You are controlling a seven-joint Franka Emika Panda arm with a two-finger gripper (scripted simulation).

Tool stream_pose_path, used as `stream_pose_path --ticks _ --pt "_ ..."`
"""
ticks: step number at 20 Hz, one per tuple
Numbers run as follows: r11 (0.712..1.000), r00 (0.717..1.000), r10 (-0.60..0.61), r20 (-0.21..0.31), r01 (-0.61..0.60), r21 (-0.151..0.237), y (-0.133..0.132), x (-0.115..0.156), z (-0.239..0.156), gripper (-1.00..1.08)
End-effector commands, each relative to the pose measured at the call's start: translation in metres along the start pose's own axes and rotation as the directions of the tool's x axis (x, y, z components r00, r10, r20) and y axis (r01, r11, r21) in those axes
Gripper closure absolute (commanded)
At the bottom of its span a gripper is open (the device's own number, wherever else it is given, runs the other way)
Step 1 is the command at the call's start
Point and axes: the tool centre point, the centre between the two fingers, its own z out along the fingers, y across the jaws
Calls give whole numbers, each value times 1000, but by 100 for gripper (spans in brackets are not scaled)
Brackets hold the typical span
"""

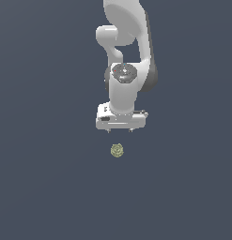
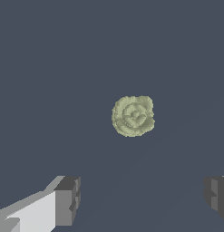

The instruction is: Pick up the object and move it to a goal position.

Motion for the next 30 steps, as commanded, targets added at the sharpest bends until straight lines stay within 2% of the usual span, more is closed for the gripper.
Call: stream_pose_path --ticks 1,8,21,30 --pt "1000 1000 -13 -6 13 -5 -1 1 -3 -92" --pt "1000 1000 -13 -6 13 -2 1 6 4 -92" --pt "999 999 -37 -16 37 11 11 40 47 -92" --pt "999 999 -40 -16 40 13 13 44 55 -92"
